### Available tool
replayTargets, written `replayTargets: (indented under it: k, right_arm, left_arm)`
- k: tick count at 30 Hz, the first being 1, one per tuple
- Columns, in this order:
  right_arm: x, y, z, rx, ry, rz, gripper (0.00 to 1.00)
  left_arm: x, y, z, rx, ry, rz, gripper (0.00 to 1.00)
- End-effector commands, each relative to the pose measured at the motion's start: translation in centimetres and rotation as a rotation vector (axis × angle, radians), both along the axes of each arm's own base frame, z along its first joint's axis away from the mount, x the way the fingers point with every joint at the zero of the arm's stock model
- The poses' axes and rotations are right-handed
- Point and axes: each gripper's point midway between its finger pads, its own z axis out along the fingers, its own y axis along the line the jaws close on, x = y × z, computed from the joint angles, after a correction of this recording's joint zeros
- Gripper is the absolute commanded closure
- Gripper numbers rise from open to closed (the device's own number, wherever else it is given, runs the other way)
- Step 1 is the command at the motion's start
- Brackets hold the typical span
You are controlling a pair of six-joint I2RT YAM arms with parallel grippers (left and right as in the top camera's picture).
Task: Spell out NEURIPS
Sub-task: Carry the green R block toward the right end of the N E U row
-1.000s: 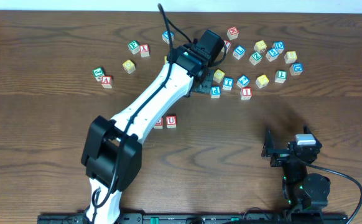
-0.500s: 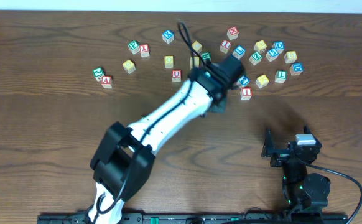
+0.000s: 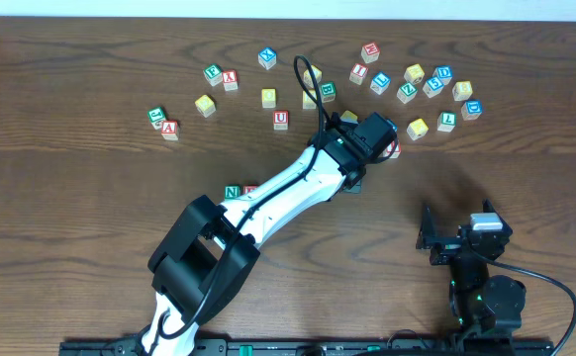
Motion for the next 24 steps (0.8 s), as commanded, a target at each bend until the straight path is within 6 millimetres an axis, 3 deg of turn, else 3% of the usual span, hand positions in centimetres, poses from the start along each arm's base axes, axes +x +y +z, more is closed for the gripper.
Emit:
replayTargets:
  k: [1,24]
  right_arm:
    - [0.0,-0.1,-0.1,0.017,0.003,-0.006,0.01]
    - [0.0,-0.1,-0.1,0.017,0.003,-0.006,0.01]
  left_arm:
    - [0.2,1.4,-0.7,0.048,-0.02,0.044,0.92]
    - [-0.3,3.1,-2.8,0.089,-0.02,0.081,0.92]
